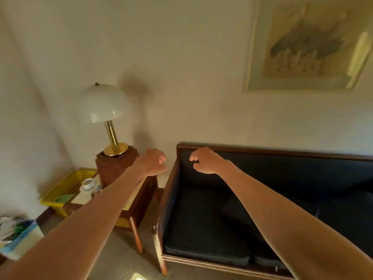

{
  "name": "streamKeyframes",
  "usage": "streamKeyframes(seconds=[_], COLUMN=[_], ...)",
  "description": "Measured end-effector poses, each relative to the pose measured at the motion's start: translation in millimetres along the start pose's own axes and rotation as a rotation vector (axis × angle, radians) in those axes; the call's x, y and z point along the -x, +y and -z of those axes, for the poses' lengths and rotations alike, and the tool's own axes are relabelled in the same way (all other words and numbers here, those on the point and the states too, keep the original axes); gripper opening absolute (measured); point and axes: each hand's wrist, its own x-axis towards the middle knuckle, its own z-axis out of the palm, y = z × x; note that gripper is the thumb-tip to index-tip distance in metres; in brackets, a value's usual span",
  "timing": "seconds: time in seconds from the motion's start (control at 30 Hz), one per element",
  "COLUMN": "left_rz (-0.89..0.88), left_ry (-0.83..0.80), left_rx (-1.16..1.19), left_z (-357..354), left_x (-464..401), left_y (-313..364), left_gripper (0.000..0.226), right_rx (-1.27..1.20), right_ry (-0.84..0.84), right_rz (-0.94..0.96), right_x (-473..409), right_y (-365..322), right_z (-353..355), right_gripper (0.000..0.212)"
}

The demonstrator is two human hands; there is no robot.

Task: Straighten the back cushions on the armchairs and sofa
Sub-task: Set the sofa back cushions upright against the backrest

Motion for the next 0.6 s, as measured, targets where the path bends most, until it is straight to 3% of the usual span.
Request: streamKeyframes(seconds=[0.3,0.6], left_rz=[-0.329,-0.557], left_ry=[-0.242,-0.467], left_rx=[0.014,-0.048], left_z=[-140.1,-304.9], left_x=[-124.4,-223.7], left_y=[235.5,348.2], left_gripper=[0.042,0.041], right_rx=[-0.121,-0.195], right_ry=[0.064,0.035], right_rz=[-0.446,-0.763], right_x=[101.3,134.8], right_y=[288.9,463.4], right_z=[25.9,-33.1], right_gripper=[0.039,0.038])
